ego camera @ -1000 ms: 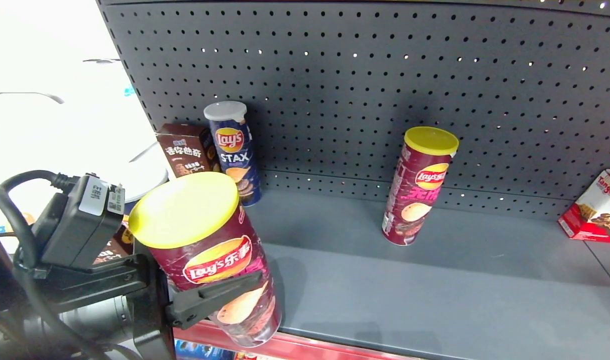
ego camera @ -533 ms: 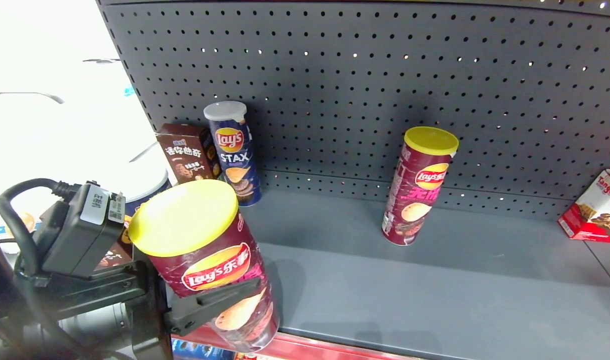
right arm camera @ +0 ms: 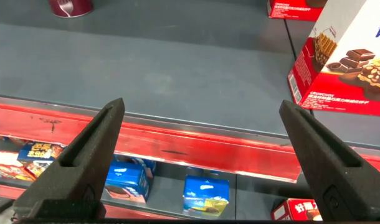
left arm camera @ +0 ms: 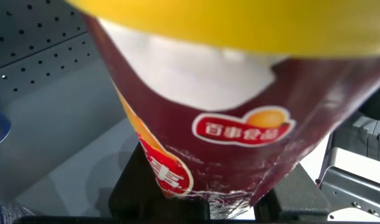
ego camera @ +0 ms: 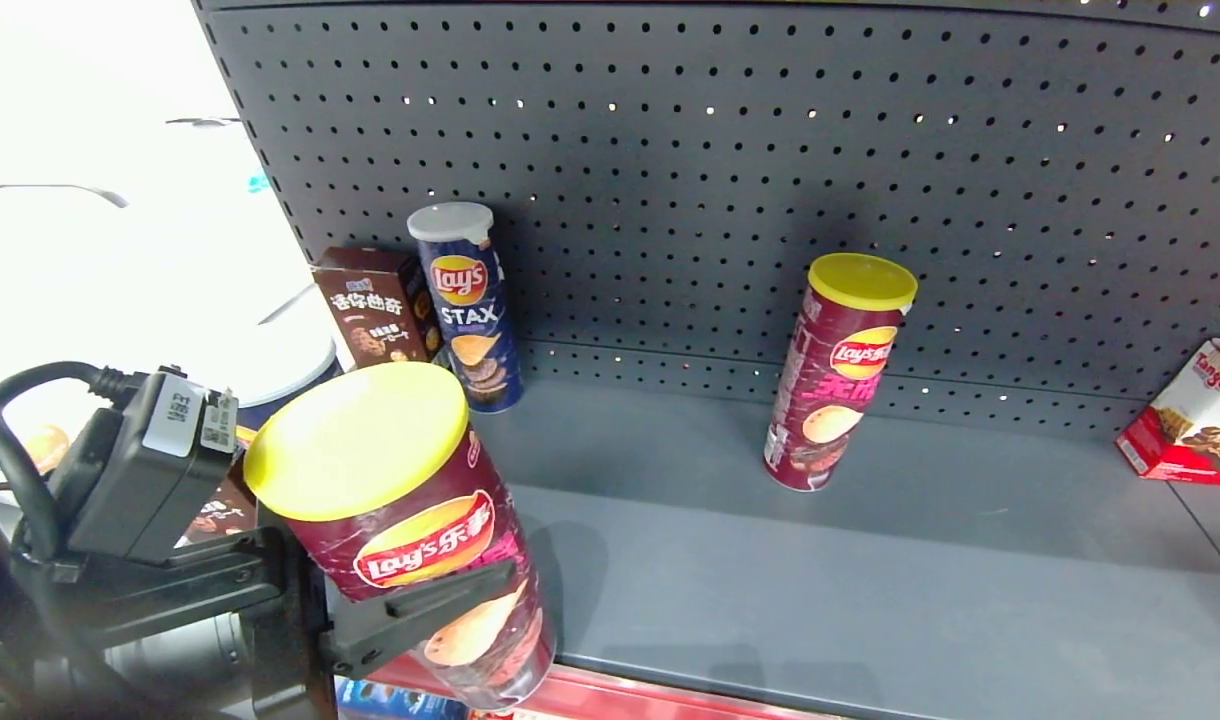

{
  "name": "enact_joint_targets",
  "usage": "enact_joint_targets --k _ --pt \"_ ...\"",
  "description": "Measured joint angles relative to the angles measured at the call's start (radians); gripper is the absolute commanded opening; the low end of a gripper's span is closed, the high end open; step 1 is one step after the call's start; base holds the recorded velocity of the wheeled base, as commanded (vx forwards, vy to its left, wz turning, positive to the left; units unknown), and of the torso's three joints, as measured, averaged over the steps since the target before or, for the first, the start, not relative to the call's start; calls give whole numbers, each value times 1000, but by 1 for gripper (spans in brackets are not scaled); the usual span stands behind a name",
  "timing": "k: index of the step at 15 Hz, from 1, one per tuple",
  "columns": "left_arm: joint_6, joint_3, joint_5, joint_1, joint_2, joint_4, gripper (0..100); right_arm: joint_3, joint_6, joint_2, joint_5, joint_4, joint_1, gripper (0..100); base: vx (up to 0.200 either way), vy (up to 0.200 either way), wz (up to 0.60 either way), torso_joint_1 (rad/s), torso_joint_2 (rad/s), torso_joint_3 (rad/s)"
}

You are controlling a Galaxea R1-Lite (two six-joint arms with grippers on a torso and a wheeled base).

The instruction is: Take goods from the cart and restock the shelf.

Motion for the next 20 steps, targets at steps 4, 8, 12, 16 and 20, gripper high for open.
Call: enact_joint_targets --k 4,8,12,16,20 --pt "0 1 0 1 -1 1 0 0 0 0 0 0 1 100 0 0 -600 2 5 0" --pt "0 12 1 1 -6 -1 0 0 1 0 0 0 1 100 0 0 0 0 0 0" --pt "0 22 1 2 -17 0 0 0 0 0 1 0 1 100 0 0 0 0 0 0" --pt "0 27 2 3 -25 1 0 0 -4 0 -2 1 1 100 0 0 300 2 1 0" --pt "0 32 5 4 -27 5 0 0 0 0 -3 -1 -1 100 0 0 0 0 0 0"
